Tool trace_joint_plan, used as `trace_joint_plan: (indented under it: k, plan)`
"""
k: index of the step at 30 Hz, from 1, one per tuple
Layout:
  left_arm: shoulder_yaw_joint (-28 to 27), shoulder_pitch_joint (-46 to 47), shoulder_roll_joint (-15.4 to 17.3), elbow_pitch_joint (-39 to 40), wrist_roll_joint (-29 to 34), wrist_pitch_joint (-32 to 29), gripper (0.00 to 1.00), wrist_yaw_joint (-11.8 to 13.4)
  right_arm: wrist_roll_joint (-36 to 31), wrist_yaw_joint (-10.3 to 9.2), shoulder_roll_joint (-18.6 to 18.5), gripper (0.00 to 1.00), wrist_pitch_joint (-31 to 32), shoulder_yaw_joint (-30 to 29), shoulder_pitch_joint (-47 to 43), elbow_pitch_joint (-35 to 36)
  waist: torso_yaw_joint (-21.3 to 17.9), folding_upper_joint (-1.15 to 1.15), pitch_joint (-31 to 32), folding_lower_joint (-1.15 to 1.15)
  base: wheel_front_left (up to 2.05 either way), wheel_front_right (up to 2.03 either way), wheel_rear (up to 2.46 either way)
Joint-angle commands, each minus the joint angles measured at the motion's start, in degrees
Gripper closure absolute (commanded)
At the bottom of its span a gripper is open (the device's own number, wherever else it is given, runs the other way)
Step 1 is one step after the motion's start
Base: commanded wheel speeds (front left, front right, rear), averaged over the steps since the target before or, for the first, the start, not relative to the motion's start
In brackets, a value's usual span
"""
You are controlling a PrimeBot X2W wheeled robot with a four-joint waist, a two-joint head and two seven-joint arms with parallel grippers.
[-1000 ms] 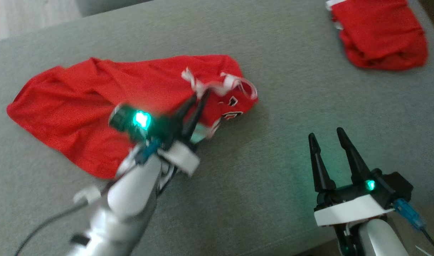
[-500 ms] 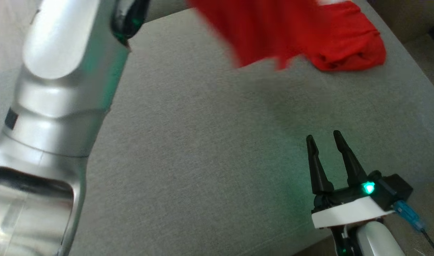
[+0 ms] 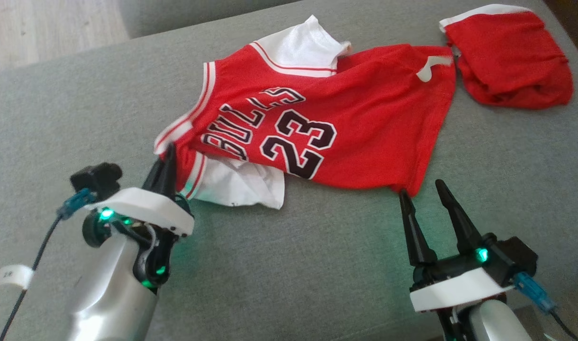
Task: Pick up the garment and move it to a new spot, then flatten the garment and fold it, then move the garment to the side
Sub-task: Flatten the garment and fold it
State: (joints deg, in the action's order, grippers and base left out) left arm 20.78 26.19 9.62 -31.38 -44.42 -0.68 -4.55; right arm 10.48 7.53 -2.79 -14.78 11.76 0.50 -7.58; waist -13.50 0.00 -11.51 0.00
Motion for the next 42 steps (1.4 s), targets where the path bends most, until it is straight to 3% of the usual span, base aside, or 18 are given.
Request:
trace_joint_plan:
  k: [1,9,15,20,21,22,23,28,32,33,36,39,42]
  plan:
    - [-3.1,2.1,1.9,2.9,-0.4,1.9,1.0,0.1,-0.5,-0.04,-0.1,0.0,-0.2,1.0,1.2,1.6,1.1,0.0,-0.8,0.0,0.0,0.0,0.0]
    - [-4.8,-7.7,4.4,8.3,-1.9,4.1,1.0,0.6,-1.5,-0.04,-0.1,0.0,-0.2,-0.7,-0.1,1.7,4.0,0.0,-0.6,0.0,0.0,0.0,0.0]
    - [-5.4,-20.0,5.5,18.6,-2.5,4.8,1.0,4.2,-1.7,-0.04,-0.1,0.0,-0.2,-1.6,-1.1,1.8,8.5,0.0,0.4,0.0,0.0,0.0,0.0]
    - [-3.9,-25.1,5.6,23.6,-2.5,2.6,1.0,5.9,-2.1,-0.04,-0.1,0.0,-0.2,-1.3,-1.3,1.8,10.8,0.0,0.7,0.0,0.0,0.0,0.0]
    - [-3.8,-25.6,6.0,24.8,-2.0,2.3,0.92,6.5,-2.2,-0.04,-0.2,0.0,-0.2,-1.3,-1.2,1.8,11.1,0.0,0.6,0.0,0.0,0.0,0.0]
    - [-3.8,-25.8,6.6,26.1,-1.2,2.3,0.51,7.3,-2.3,-0.04,-0.3,0.0,-0.2,-1.2,-1.1,1.9,11.3,0.0,0.4,0.0,0.0,0.0,0.0]
    - [-3.8,-25.7,7.4,27.5,-0.1,2.2,0.0,8.0,-2.3,-0.04,-0.4,0.0,-0.2,-1.1,-0.9,2.0,11.3,0.0,0.1,0.0,0.0,0.0,0.0]
    - [-4.3,-21.0,12.8,37.3,5.8,0.6,0.0,10.2,-2.0,-0.04,-0.8,0.0,-0.2,-1.1,0.3,2.6,10.3,0.0,-2.1,0.0,0.0,0.0,0.0]
    - [-4.1,-11.0,18.6,44.3,10.4,-6.1,0.0,9.9,-1.8,-0.04,-1.1,0.0,-0.2,-0.7,1.5,2.9,8.6,0.0,-5.0,0.0,0.0,0.0,0.0]
    - [-3.0,-4.1,21.0,45.7,12.2,-10.6,0.0,8.4,-1.6,-0.04,-1.2,0.0,-0.2,-0.1,2.7,3.0,7.3,0.0,-6.9,0.0,0.0,0.0,0.0]
    - [-0.1,7.1,22.6,43.9,13.7,-17.6,0.0,4.8,-1.4,-0.04,-1.3,0.0,-0.2,0.2,4.8,2.8,5.0,0.0,-9.8,0.0,0.0,0.0,0.0]
    - [3.1,17.3,22.3,38.8,14.2,-23.4,0.0,1.1,-1.1,-0.04,-1.0,0.0,-0.2,1.1,6.6,2.9,2.1,0.0,-12.6,0.0,0.0,0.0,0.0]
    - [5.8,25.7,21.3,31.5,14.8,-26.8,0.0,-0.9,-0.8,-0.04,-0.8,0.0,-0.2,2.3,8.2,2.9,-0.9,0.0,-15.5,0.0,0.0,0.0,0.0]
